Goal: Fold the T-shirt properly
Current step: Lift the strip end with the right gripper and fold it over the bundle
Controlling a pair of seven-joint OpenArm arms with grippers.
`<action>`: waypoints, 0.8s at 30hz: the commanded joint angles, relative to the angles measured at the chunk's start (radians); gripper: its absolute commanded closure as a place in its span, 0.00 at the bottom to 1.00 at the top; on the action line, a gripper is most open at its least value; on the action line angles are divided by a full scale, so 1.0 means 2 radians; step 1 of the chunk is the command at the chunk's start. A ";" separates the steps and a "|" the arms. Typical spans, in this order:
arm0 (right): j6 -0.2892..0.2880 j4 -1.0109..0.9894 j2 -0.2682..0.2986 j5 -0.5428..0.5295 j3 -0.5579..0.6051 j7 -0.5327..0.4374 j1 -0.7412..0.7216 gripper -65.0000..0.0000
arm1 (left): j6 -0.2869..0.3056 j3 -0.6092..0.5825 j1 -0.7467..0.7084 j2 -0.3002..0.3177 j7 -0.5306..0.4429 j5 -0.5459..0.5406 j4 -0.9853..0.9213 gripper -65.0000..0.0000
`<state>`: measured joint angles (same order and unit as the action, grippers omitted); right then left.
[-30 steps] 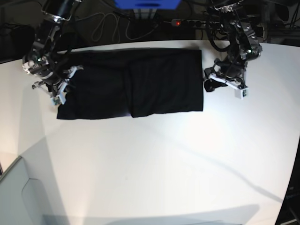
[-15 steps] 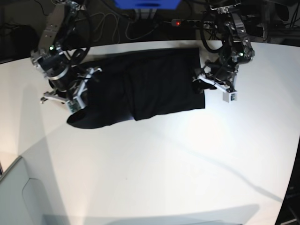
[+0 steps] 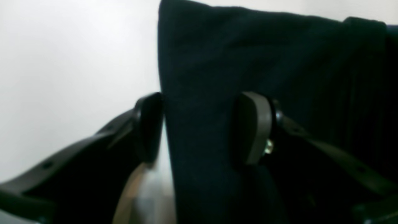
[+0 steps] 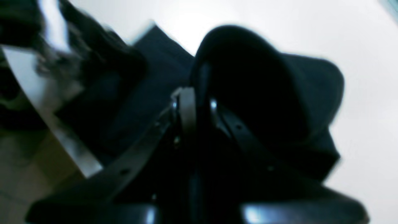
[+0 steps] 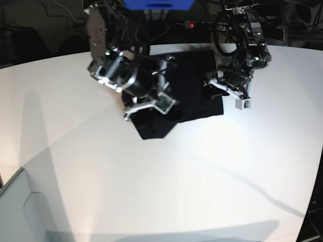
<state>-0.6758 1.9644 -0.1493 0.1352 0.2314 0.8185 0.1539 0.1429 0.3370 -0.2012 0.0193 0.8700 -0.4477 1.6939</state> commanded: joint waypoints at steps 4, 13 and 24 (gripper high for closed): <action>-0.011 -0.039 -0.004 -0.010 0.051 -0.042 -0.019 1.00 | 0.000 0.001 0.003 0.003 -0.003 -0.005 0.007 0.44; -0.011 -0.111 -0.004 -0.010 0.082 -0.080 -0.054 1.00 | 0.000 0.002 -0.014 0.003 0.001 -0.011 0.050 0.44; -0.011 -0.053 -0.004 -0.010 0.060 -0.079 -0.050 1.00 | 0.003 0.087 -0.068 0.001 0.001 -0.011 0.092 0.44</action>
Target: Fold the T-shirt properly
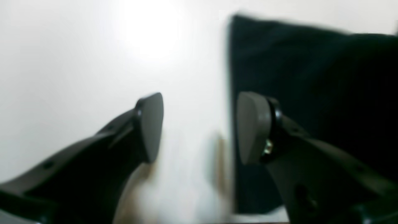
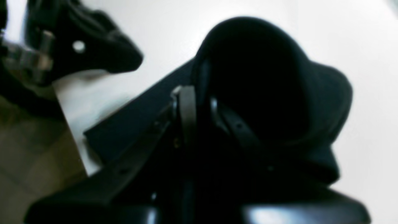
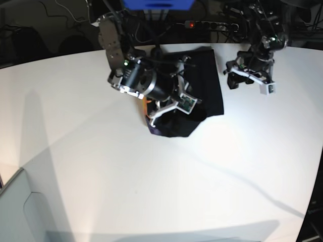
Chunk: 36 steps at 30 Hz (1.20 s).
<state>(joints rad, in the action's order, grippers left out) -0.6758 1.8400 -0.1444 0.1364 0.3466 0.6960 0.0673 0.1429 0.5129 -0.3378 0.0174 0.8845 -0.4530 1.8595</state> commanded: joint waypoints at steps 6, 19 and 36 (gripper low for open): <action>-0.011 0.043 -0.006 -0.026 0.016 -0.018 0.000 1.00 | 0.003 -0.001 0.016 0.001 -0.007 -0.009 -0.039 0.56; -0.011 -0.062 -0.006 -0.028 0.035 -0.023 -0.021 1.00 | 0.003 -0.001 0.019 0.004 -0.008 -0.009 -0.049 0.62; -0.011 -0.017 -0.006 -0.028 0.033 -0.022 -0.006 0.34 | 0.004 0.130 -0.004 0.026 0.005 -0.009 0.001 0.62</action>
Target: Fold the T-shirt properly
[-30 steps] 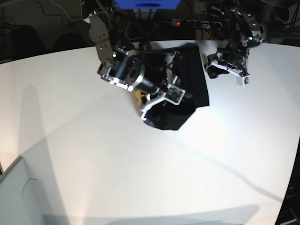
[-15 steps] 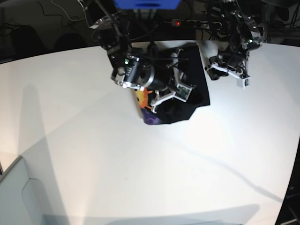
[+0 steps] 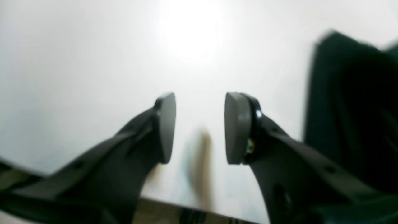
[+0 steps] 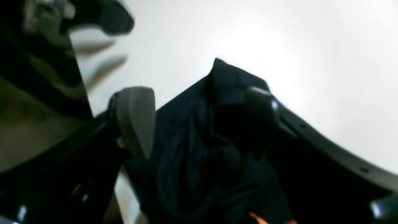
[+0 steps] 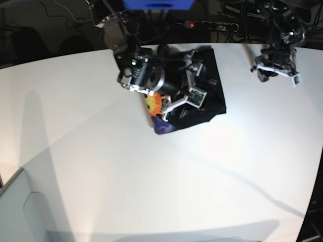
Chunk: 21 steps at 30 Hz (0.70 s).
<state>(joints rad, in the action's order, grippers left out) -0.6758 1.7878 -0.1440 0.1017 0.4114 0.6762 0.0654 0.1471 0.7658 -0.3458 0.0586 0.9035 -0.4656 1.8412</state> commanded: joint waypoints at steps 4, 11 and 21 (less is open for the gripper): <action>-0.011 0.062 -0.004 -0.011 -0.034 -0.011 0.010 0.34 | 0.002 0.049 0.002 0.020 0.010 -0.003 0.010 0.62; -0.011 0.076 0.006 -0.008 -0.127 -0.008 0.040 0.41 | 0.002 0.078 0.000 0.039 0.014 -0.055 0.010 0.62; -0.011 -0.002 0.033 -0.011 -0.053 -0.012 0.052 0.99 | 0.002 0.078 0.001 0.039 0.014 -0.064 0.010 0.62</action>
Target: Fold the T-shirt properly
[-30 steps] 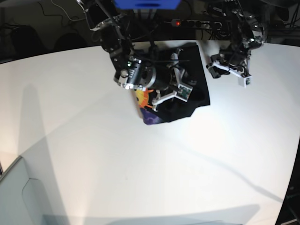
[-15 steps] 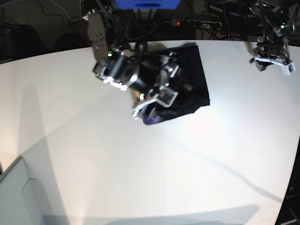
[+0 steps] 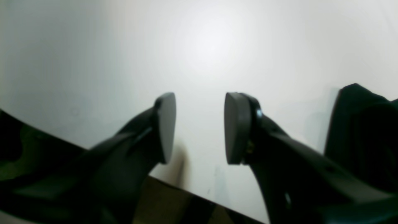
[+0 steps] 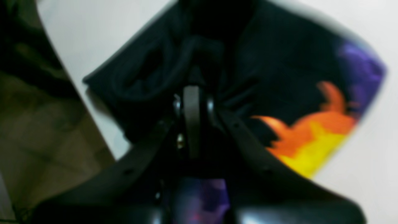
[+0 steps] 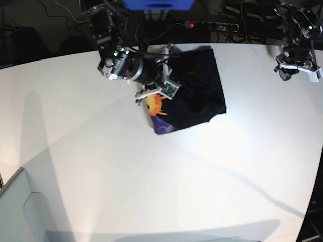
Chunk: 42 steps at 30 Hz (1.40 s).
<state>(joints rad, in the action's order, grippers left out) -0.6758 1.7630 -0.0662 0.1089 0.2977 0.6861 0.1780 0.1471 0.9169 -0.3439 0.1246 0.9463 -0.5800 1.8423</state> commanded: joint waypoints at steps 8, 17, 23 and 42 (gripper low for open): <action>-0.011 0.026 0.017 -0.012 0.142 -0.017 0.003 1.00 | 0.002 0.002 0.000 0.006 -0.008 -0.005 0.009 0.62; -0.011 0.052 0.023 -0.012 0.095 -0.015 -0.025 1.00 | 0.002 0.005 -0.003 0.016 -0.008 -0.006 0.009 0.62; -0.011 -0.014 0.017 -0.013 0.080 -0.014 -0.111 1.00 | 0.002 0.045 -0.004 0.016 -0.005 -0.007 0.009 0.62; -0.011 -0.240 -0.045 -0.017 0.082 -0.122 -0.214 1.00 | 0.002 0.081 -0.029 0.012 0.011 -0.009 0.010 0.62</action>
<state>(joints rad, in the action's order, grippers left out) -0.6758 1.2652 -0.1429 0.1024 0.4599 0.4805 -0.2287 0.1471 1.0721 -0.4000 0.1329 0.9874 -0.5869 1.8439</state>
